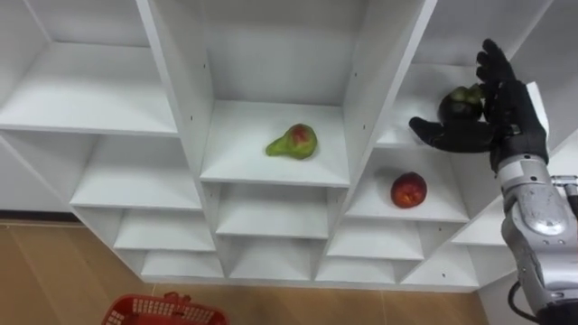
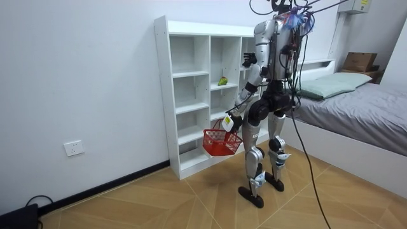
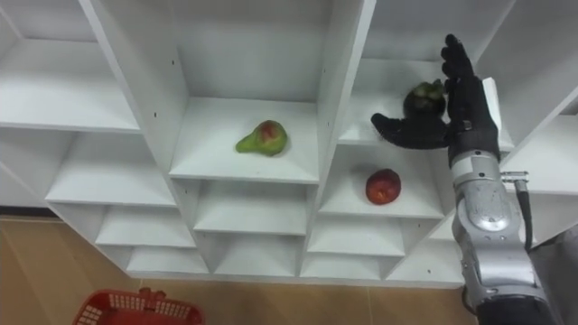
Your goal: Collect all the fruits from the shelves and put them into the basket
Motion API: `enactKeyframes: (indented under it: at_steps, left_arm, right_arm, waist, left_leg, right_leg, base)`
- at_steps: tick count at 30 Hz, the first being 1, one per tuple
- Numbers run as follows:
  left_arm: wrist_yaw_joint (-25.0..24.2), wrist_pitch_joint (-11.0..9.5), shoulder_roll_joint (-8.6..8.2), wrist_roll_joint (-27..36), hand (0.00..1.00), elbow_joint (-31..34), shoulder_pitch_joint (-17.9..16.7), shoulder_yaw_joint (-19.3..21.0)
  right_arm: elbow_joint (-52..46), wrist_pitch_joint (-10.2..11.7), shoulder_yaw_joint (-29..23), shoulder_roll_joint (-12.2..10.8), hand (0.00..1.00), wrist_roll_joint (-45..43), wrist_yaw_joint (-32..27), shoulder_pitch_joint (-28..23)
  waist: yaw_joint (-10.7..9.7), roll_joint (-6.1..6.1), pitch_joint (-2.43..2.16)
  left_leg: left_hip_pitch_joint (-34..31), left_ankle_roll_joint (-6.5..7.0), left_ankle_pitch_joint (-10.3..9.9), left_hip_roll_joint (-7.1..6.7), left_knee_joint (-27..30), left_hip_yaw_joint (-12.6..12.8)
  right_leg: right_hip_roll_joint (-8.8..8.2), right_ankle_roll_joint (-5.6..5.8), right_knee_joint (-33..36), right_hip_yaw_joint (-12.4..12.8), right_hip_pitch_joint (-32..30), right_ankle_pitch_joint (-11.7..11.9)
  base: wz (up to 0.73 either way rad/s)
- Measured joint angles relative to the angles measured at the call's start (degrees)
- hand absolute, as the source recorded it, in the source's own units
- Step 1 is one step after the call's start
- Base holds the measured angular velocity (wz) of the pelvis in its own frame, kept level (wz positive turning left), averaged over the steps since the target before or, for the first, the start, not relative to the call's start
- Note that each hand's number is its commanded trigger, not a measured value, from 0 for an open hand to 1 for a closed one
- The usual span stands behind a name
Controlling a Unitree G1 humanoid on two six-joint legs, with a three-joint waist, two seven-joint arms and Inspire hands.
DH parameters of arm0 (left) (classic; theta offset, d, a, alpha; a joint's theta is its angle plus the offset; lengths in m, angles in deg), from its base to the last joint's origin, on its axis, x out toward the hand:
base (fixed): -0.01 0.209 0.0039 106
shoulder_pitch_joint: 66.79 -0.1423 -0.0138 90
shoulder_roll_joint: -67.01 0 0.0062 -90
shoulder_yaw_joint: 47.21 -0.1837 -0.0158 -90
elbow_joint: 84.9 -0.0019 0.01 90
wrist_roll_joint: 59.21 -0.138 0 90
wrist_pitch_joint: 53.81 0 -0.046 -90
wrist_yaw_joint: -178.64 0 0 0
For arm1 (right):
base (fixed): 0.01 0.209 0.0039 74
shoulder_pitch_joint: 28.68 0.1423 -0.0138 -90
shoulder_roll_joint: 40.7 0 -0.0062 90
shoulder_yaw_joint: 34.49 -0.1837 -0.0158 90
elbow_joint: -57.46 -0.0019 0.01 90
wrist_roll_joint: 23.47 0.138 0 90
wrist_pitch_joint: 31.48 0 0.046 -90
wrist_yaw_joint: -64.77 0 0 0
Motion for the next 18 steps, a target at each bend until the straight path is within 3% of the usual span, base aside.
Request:
enactKeyframes:
  at_steps: [15,16,17,18]
  left_arm:
    - [-0.37,0.01,-0.04,-0.01,1.0,-0.01,-0.07,0.27]
    - [-0.37,0.01,-0.04,-0.01,1.0,-0.01,-0.07,0.27]
    - [-0.37,0.02,-0.04,0.01,1.0,-0.01,-0.07,0.26]
    - [-0.37,0.02,-0.04,0.01,1.0,-0.02,-0.08,0.23]
  right_arm:
    - [1.49,0.07,-0.04,0.33,0.0,0.75,1.44,0.01]
    - [1.51,0.07,-0.04,0.36,0.2,0.76,1.48,0.01]
    - [1.83,0.2,-0.04,0.39,0.63,0.76,1.56,0.03]
    - [2.53,0.75,-0.03,0.39,1.0,0.77,1.65,0.1]
  waist:
    - [0.02,-0.01,-0.4]
    - [0.02,-0.01,-0.4]
    - [0.02,0.02,-0.38]
    - [0.03,0.03,-0.37]
  left_leg:
    - [-0.1,0.0,0.0,0.0,0.39,-0.19]
    - [-0.1,0.0,0.0,0.0,0.4,-0.2]
    - [-0.09,0.0,0.0,0.0,0.42,-0.22]
    - [-0.09,0.0,0.0,0.0,0.44,-0.28]
  right_leg:
    - [-0.03,-0.05,0.05,-0.33,0.17,0.03]
    - [-0.03,-0.05,0.05,-0.34,0.18,0.03]
    - [-0.04,-0.06,0.06,-0.39,0.21,0.04]
    - [-0.05,-0.06,0.06,-0.46,0.26,0.04]
  base:
    - [0.0]
    - [0.0]
    - [0.0]
    - [0.0]
